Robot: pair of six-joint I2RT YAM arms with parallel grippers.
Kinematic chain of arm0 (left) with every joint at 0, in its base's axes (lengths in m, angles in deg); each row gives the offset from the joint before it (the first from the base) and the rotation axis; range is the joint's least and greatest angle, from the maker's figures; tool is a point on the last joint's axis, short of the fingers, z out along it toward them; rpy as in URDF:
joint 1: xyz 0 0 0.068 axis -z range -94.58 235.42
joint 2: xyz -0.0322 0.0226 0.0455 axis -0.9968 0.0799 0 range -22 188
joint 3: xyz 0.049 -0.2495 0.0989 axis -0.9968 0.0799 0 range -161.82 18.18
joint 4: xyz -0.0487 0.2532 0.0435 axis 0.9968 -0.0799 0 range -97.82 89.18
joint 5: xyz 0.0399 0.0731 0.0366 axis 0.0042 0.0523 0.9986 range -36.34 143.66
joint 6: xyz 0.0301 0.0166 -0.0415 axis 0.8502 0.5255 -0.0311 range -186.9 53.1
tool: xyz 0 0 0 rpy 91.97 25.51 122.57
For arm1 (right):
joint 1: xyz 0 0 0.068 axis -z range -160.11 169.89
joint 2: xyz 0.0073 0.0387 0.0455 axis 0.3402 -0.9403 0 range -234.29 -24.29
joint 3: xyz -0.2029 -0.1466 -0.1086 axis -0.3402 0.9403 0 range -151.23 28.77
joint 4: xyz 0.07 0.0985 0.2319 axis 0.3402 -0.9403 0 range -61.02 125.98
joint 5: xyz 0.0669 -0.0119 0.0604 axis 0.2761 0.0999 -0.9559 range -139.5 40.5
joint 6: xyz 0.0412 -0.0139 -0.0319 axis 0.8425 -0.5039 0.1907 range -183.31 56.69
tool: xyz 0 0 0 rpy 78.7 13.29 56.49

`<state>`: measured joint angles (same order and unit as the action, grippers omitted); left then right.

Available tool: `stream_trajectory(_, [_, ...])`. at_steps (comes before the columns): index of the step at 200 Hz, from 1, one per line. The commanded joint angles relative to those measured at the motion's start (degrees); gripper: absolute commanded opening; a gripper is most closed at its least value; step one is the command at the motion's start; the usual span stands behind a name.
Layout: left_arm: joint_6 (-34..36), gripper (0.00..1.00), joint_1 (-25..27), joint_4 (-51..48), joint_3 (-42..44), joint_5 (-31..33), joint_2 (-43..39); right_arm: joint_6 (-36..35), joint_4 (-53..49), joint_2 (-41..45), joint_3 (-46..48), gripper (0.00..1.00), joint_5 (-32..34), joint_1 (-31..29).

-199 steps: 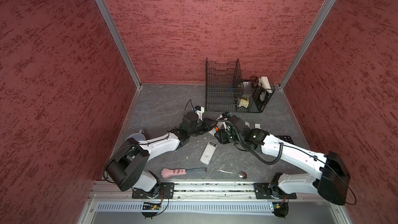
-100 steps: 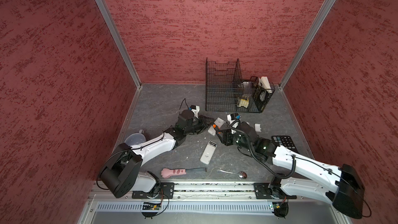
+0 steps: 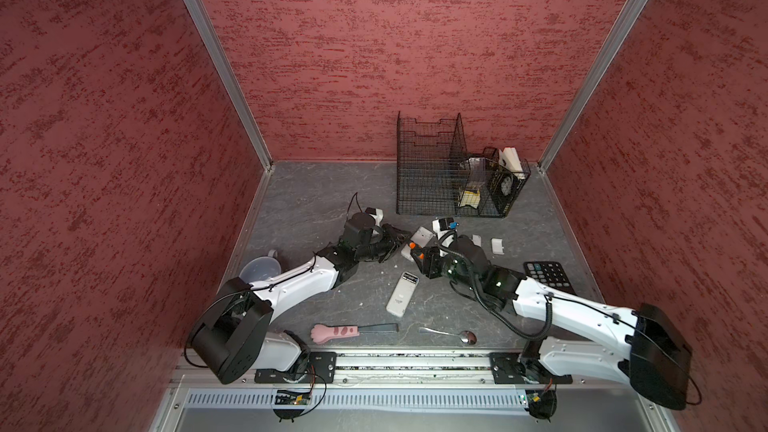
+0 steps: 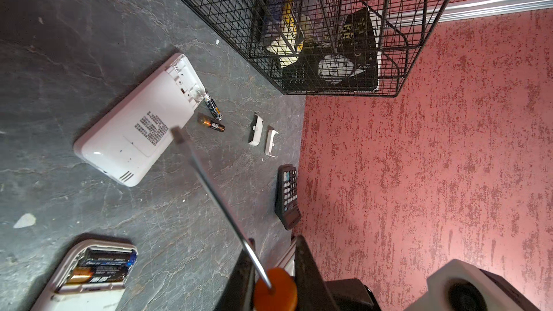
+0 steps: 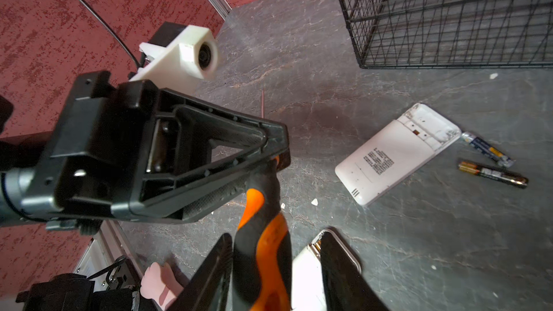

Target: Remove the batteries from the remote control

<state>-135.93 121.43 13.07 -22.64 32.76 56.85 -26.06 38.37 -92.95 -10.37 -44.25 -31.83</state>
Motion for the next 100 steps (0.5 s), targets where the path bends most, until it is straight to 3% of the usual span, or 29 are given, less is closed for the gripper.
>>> stream_trajectory(1, [-0.2,0.00,0.4,0.1,-1.4,-0.2,0.1,0.2,3.6,-1.0,-2.2,0.46,1.9,-0.5])
stream_trajectory(100, [-0.1,0.00,0.7,1.0,-0.9,-0.7,0.6,0.9,8.6,-6.1,-3.7,0.33,3.8,-0.5])
